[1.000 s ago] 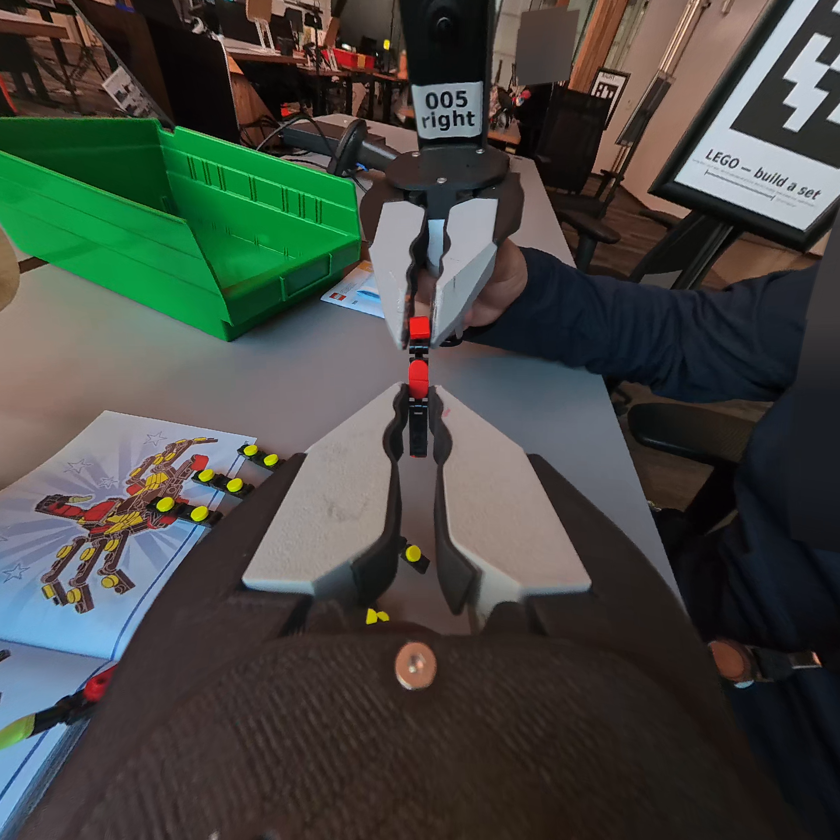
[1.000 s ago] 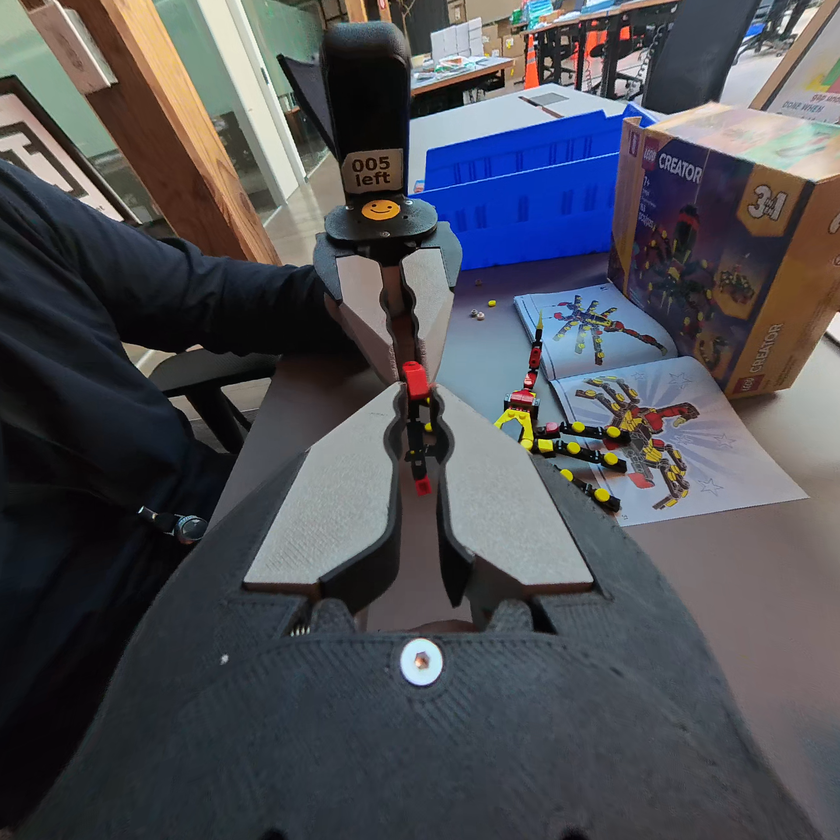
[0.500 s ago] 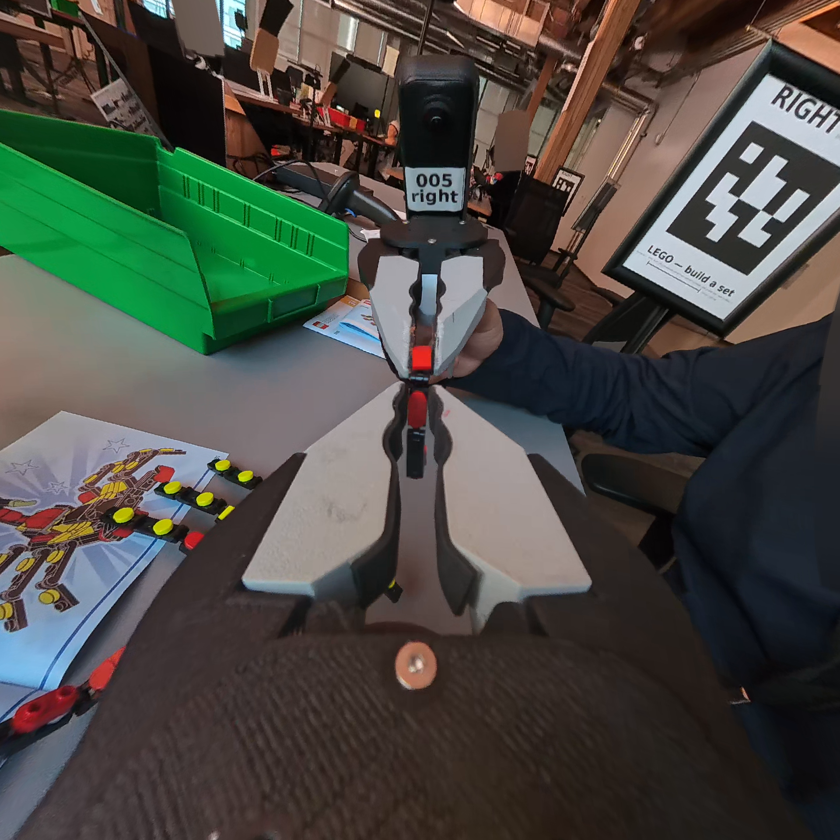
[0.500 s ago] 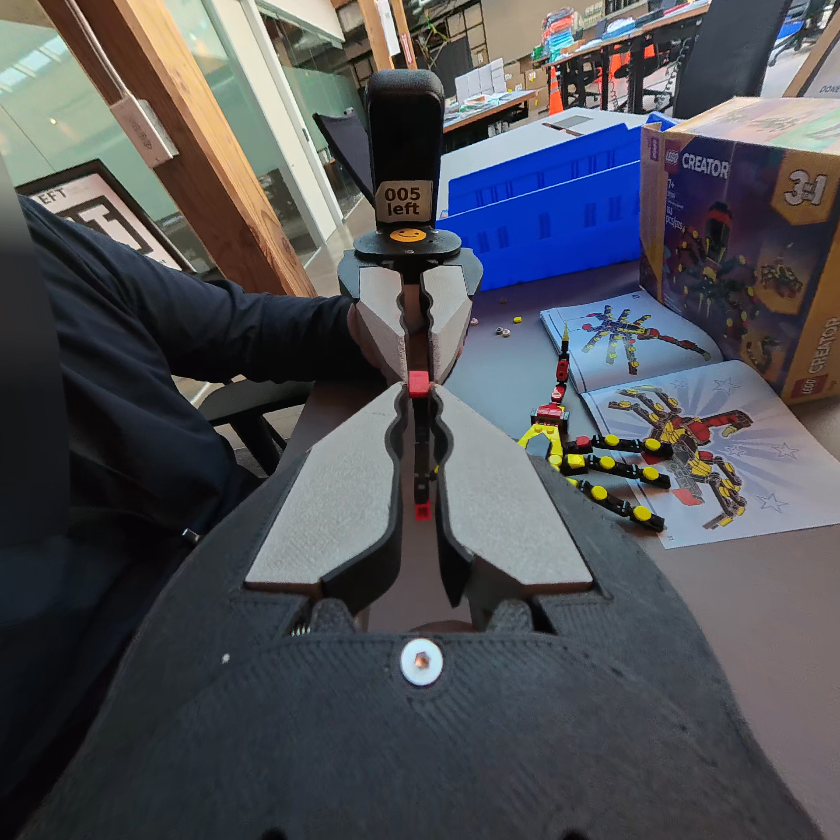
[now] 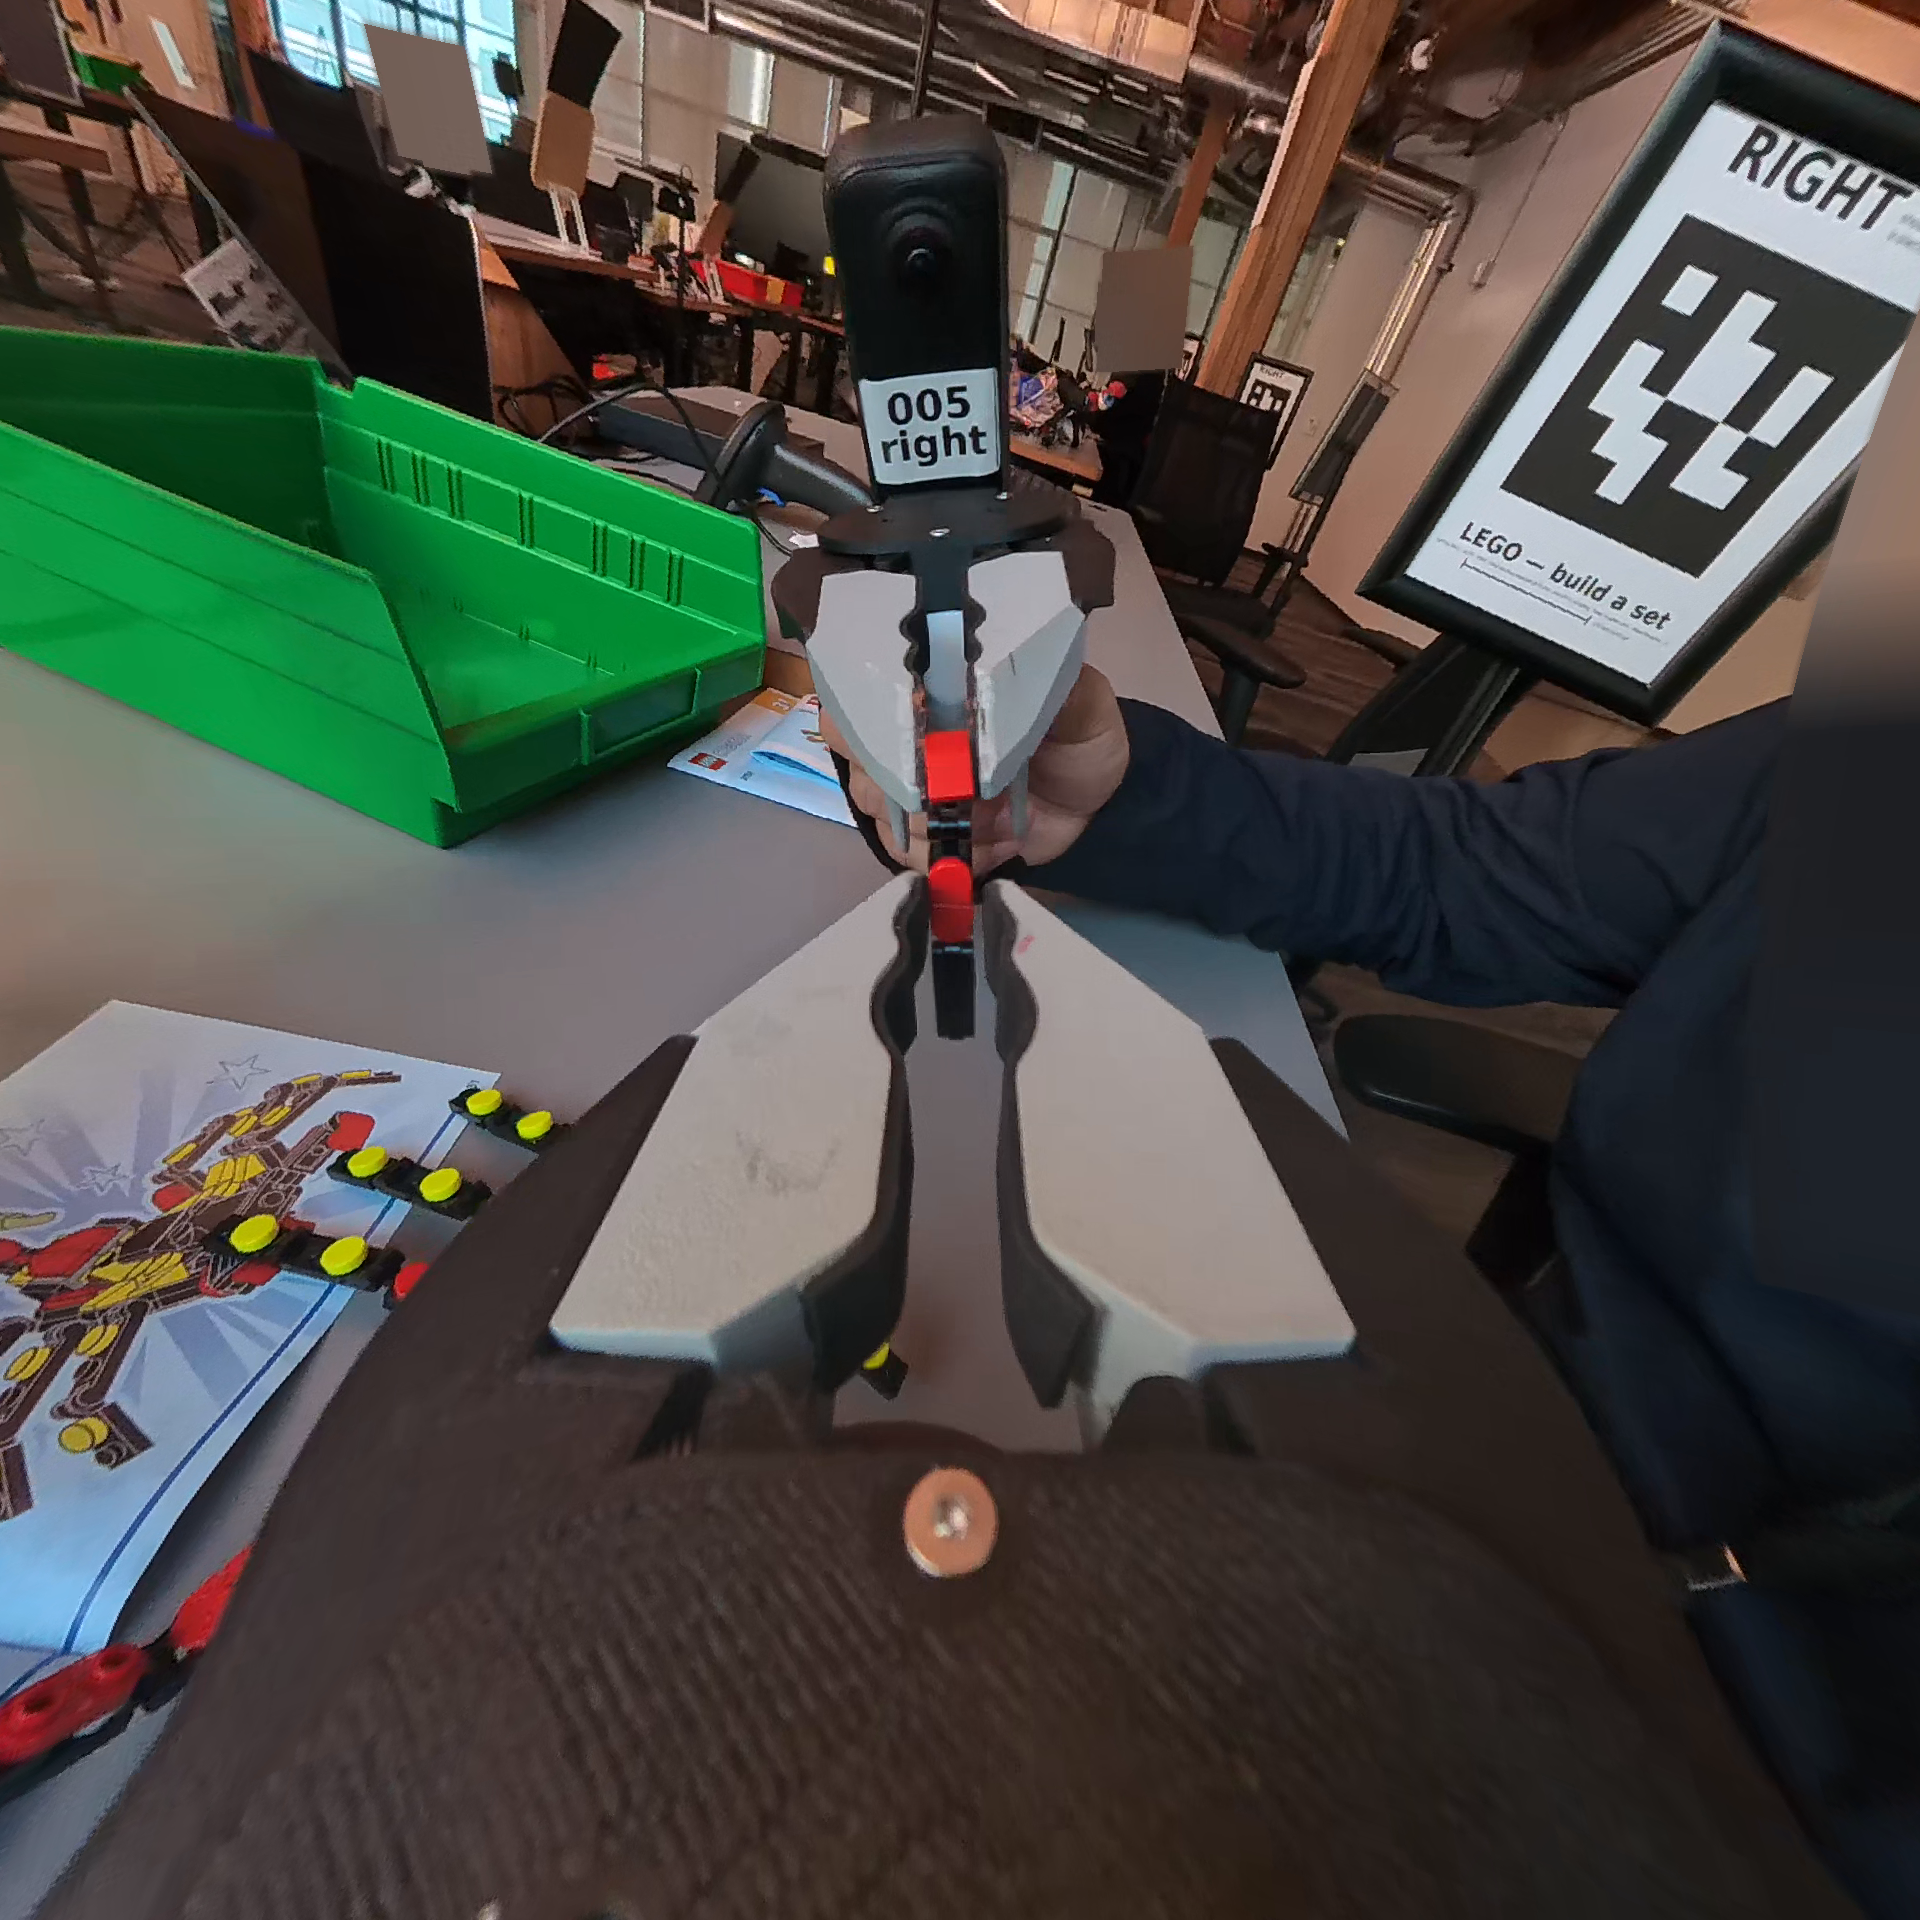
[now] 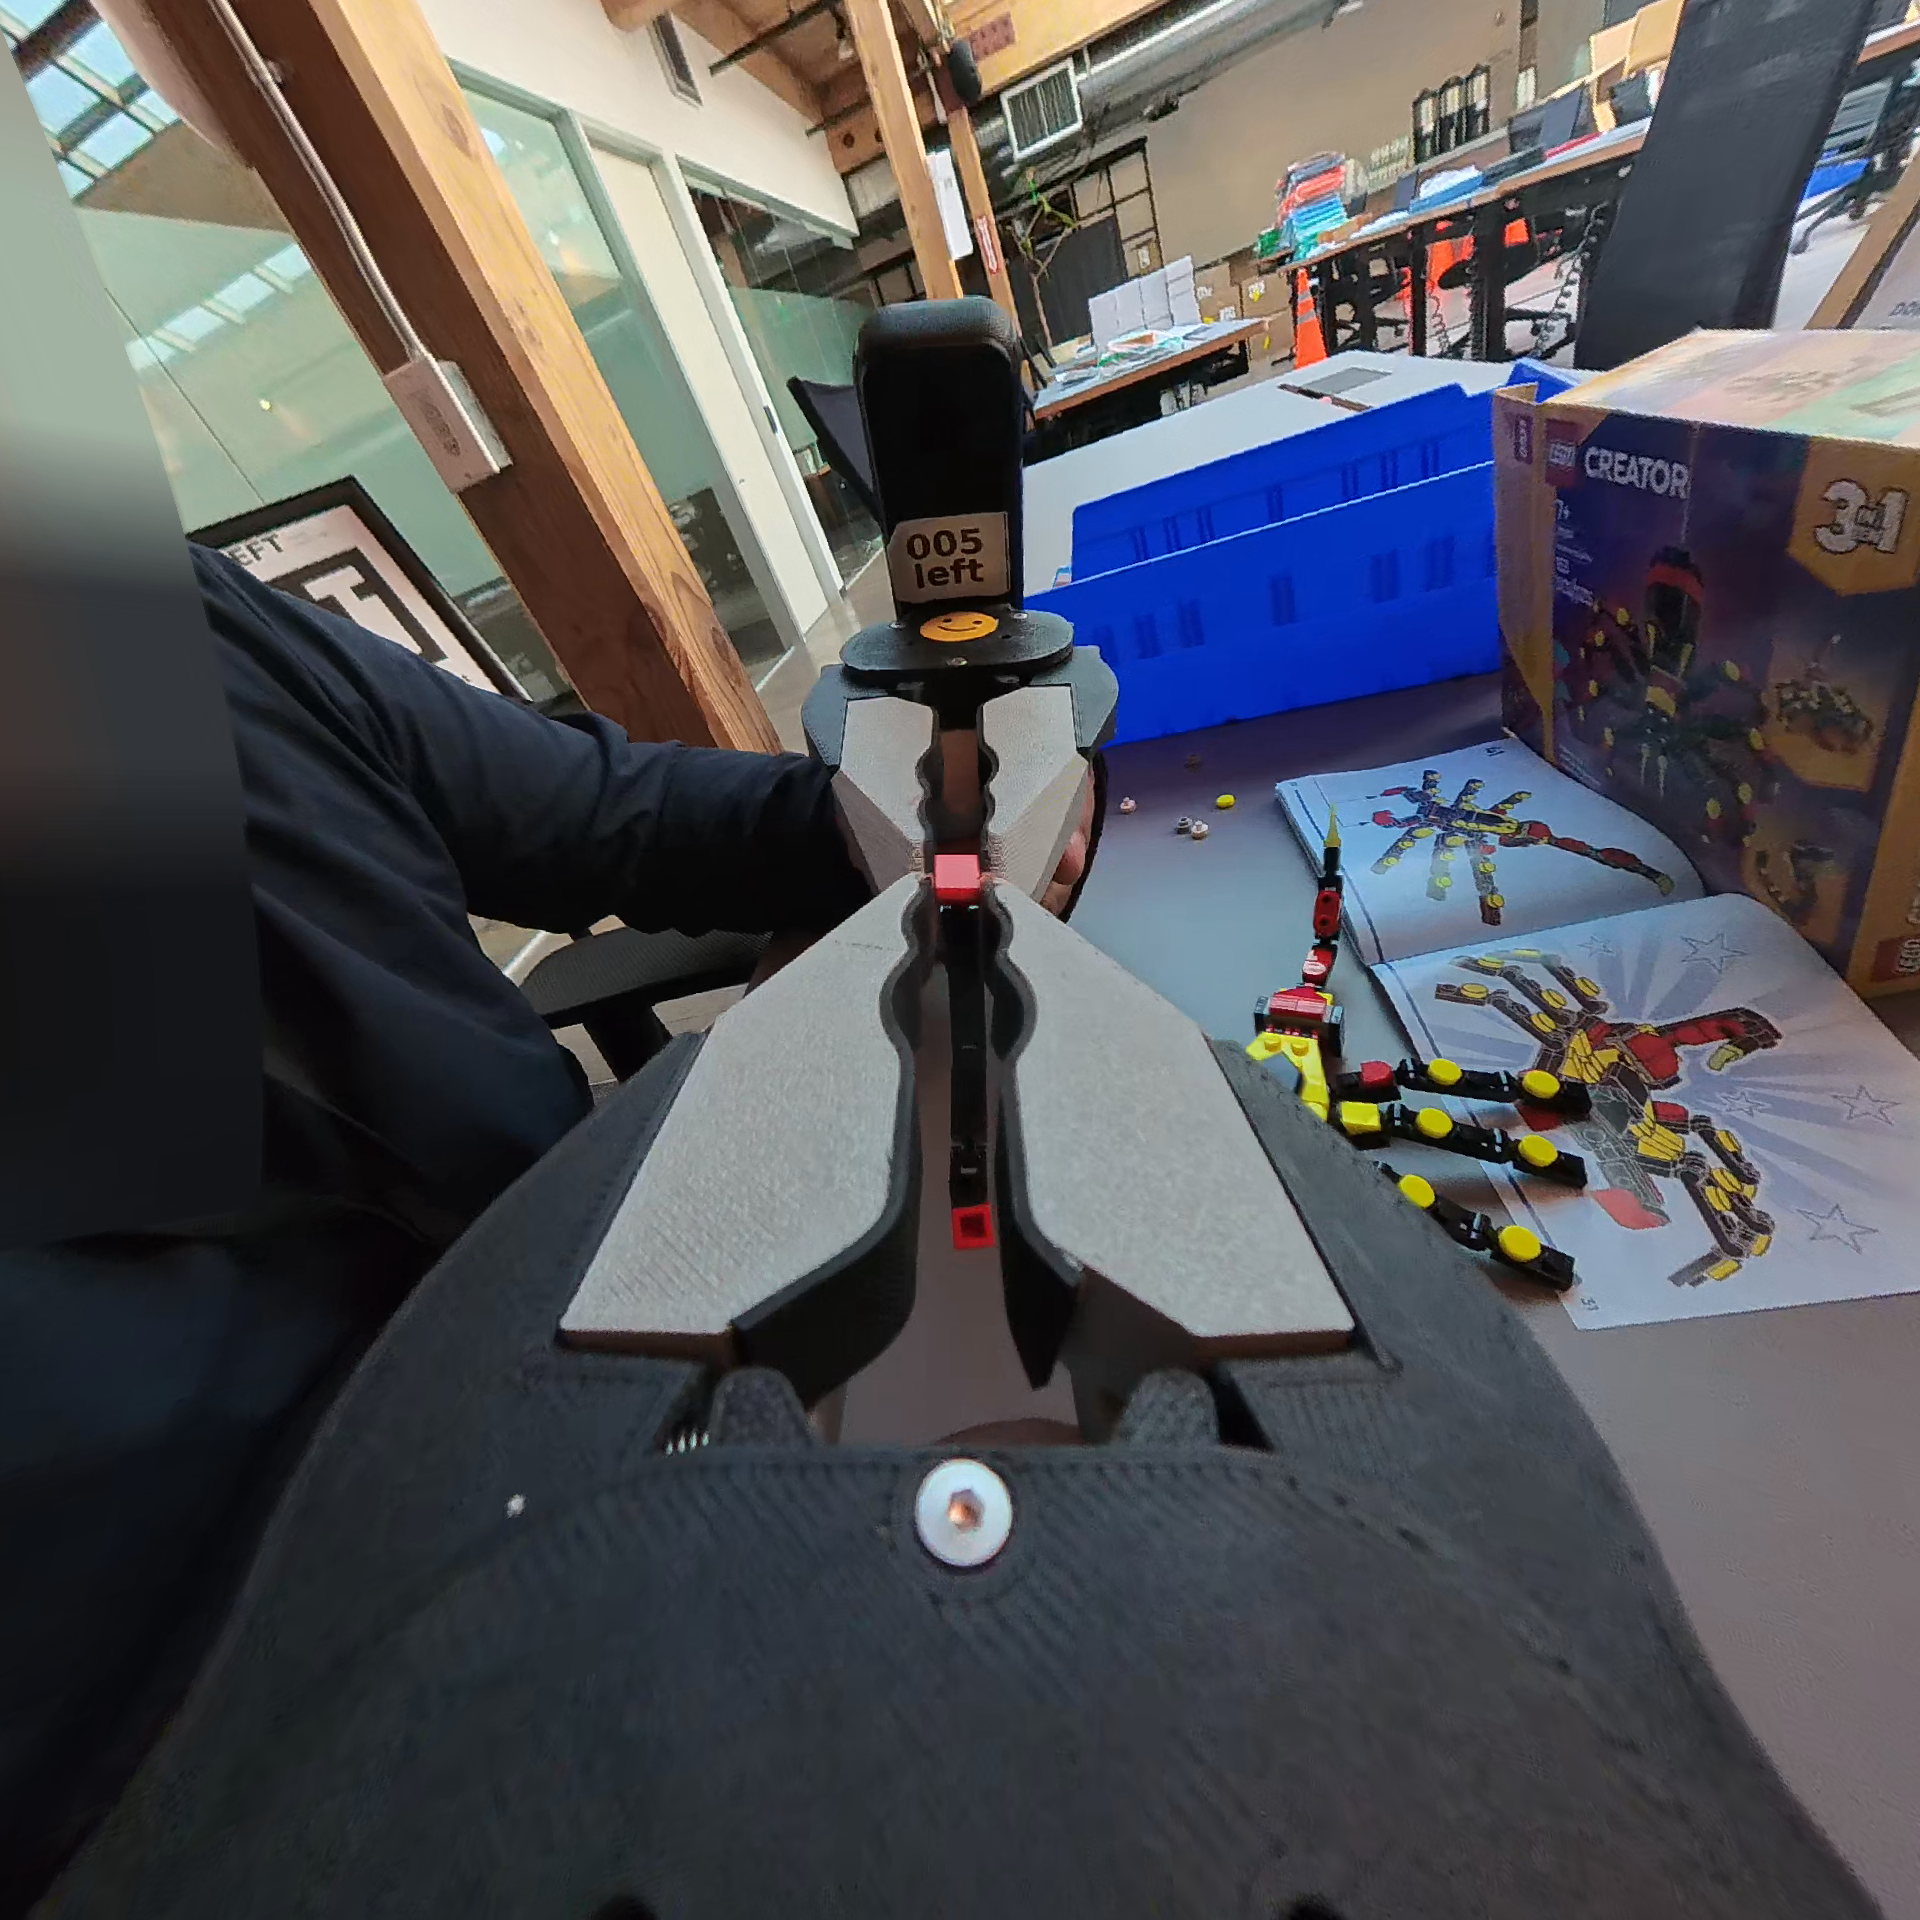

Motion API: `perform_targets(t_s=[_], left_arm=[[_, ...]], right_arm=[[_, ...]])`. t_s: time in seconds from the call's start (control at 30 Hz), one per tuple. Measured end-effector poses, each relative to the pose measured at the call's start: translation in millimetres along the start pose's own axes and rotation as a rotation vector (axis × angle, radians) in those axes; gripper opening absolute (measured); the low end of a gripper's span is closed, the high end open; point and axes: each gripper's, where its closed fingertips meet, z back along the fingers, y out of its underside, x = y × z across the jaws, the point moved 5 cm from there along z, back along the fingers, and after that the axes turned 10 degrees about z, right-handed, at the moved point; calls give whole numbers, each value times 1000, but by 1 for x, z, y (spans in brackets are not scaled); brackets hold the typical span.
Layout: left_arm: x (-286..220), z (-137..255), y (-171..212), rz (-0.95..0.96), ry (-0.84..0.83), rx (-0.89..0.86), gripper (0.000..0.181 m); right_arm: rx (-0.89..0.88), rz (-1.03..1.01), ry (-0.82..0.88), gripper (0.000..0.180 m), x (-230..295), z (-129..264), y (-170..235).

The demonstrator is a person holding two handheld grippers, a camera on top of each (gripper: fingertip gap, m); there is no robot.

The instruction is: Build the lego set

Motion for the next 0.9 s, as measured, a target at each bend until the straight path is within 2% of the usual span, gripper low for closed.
perform_targets(t_s=[0.17, 0.5, 0.73, 0.9], left_arm=[[2, 0, 0, 18, -7, 11, 5], [7, 1, 3, -30, -125, 84, 5], [7, -3, 8, -60, -152, 130, 5], [7, -4, 5, -100, -176, 96, 5]], right_arm=[[-7, 27, 27, 4, 0, -6, 1], [78, 102, 128, 6, -3, -11, 5], [95, 100, 130, 7, -2, -16, 5], [133, 130, 148, 6, -1, -9, 2]])
